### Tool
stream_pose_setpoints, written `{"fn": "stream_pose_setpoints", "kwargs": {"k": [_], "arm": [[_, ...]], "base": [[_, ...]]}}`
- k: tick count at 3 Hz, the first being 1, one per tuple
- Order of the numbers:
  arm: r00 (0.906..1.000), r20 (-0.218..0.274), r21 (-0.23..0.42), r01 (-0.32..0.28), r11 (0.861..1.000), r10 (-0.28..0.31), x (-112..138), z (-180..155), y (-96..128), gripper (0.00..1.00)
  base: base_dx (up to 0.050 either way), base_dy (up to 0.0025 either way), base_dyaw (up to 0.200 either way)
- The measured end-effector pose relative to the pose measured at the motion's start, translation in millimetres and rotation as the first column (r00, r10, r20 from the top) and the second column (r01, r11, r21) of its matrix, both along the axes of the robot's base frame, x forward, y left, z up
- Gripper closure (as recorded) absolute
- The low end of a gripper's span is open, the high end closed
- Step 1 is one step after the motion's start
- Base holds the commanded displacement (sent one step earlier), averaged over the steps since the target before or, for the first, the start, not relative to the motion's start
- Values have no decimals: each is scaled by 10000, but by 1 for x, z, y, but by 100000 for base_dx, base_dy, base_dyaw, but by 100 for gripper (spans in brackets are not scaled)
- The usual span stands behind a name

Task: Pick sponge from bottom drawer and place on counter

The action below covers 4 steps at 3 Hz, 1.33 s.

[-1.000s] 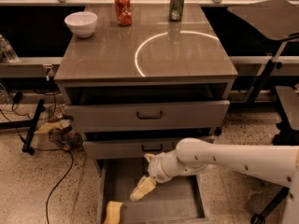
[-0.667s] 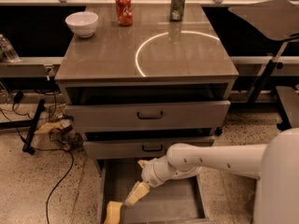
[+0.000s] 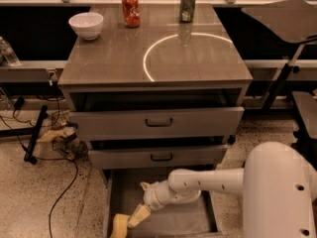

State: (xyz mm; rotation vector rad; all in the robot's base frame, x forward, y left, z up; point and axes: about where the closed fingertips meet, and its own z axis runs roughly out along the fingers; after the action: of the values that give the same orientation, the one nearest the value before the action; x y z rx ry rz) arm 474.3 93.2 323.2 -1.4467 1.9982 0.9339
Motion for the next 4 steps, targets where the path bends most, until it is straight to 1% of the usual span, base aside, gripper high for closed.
{"fn": "stream_pose_setpoints", "kwargs": {"k": [1, 2, 3, 4], "arm": [[9990, -107, 411, 437, 9982, -433, 0, -40, 6, 0], [9988, -117, 413, 471, 9980, -467, 0, -44, 9, 0], [9970, -199, 455, 751, 9961, -742, 4, -73, 30, 0], [9922, -211, 405, 1236, 9915, -1229, 15, -109, 47, 0]], "base": [[0, 0, 0], [0, 0, 0], [0, 0, 0], [0, 0, 0]]}}
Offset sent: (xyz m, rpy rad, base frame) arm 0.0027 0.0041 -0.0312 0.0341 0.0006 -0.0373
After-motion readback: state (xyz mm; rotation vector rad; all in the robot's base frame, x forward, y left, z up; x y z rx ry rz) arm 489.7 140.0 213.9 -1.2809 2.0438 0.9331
